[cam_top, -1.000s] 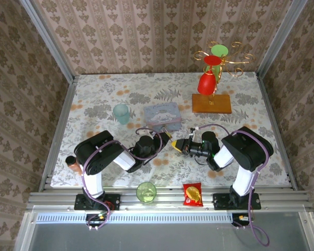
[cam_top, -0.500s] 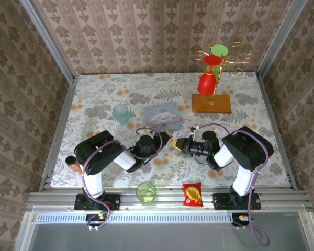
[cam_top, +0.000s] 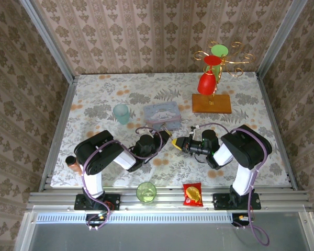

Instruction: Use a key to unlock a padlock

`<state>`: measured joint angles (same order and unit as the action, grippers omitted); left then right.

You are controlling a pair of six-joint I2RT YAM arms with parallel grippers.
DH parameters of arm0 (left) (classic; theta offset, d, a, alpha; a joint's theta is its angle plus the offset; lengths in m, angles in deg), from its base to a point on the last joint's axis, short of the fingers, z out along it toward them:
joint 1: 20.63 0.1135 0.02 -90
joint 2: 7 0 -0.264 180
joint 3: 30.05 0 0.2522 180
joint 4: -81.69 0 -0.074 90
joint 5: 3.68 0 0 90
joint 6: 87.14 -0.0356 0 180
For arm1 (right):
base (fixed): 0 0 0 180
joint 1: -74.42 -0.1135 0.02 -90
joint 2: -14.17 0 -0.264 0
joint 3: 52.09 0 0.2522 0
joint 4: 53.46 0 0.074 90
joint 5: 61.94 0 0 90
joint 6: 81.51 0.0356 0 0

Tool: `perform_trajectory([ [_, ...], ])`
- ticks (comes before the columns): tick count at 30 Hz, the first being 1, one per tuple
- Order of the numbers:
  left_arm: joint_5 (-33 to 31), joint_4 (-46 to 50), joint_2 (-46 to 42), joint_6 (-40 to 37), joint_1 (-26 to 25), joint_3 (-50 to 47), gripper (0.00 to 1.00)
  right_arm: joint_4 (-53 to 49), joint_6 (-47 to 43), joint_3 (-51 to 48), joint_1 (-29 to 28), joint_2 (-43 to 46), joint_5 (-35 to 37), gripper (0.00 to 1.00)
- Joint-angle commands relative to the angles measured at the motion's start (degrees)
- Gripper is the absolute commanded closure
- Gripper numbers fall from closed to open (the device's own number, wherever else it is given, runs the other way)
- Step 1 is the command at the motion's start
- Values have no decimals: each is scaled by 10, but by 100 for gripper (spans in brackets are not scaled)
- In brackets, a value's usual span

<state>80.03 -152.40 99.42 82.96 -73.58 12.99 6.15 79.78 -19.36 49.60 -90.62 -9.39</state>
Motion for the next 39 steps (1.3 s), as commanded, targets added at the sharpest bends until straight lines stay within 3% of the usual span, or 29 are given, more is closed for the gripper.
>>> perform_trajectory([
  [1,28,-63,-9,8,-16,19,100,23,12,17,9,-11,23,100],
  [39,28,-64,20,16,-32,39,100,22,46,6,19,24,25,100],
])
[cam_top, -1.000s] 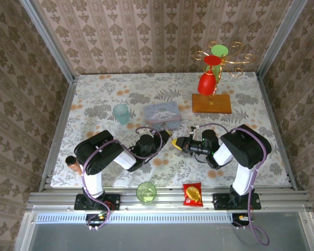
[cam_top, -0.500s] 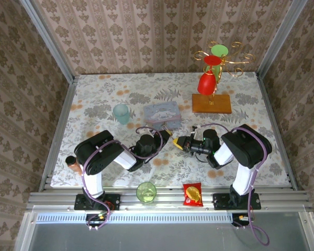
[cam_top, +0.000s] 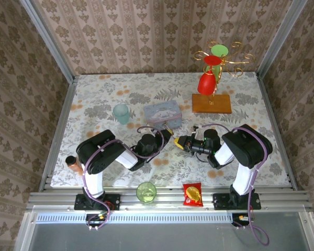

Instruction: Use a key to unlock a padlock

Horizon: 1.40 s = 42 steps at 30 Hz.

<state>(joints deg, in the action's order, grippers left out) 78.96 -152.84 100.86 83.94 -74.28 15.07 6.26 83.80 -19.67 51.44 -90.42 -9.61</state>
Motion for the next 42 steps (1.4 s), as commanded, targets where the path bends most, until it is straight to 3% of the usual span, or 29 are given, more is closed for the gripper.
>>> perform_trajectory([
  [1,39,-61,7,7,-27,19,100,21,5,8,1,25,30,100],
  [25,41,-61,13,15,-34,28,100,19,-6,29,-14,61,47,100],
  [42,37,-61,12,15,-46,31,100,4,-45,48,-6,6,32,100],
])
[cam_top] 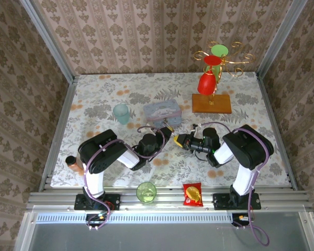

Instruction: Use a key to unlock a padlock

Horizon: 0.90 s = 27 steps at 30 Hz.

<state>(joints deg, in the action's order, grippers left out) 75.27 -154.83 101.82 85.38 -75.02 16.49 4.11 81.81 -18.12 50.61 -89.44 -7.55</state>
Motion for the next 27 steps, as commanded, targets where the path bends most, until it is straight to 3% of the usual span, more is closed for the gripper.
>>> perform_trajectory([
  [1,74,-40,2,-1,-38,17,100,21,-30,30,4,-4,10,100],
  [27,79,-41,18,-3,-41,14,100,-40,3,41,31,38,-44,100],
])
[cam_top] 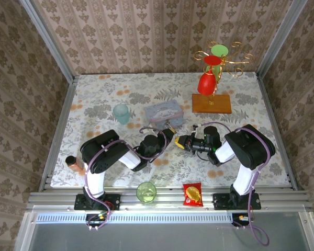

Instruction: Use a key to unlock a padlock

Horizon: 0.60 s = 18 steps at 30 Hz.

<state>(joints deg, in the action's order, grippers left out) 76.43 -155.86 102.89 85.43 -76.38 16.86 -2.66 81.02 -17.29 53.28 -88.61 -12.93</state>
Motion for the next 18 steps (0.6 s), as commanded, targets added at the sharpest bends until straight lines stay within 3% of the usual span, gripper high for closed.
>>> perform_trajectory([
  [1,67,-31,9,-4,-28,10,100,18,11,33,5,35,11,100],
  [11,57,-28,10,-29,-22,4,100,-25,3,14,20,58,-4,100],
  [18,57,-11,43,-65,1,-7,100,-313,-161,-2,20,199,23,100],
])
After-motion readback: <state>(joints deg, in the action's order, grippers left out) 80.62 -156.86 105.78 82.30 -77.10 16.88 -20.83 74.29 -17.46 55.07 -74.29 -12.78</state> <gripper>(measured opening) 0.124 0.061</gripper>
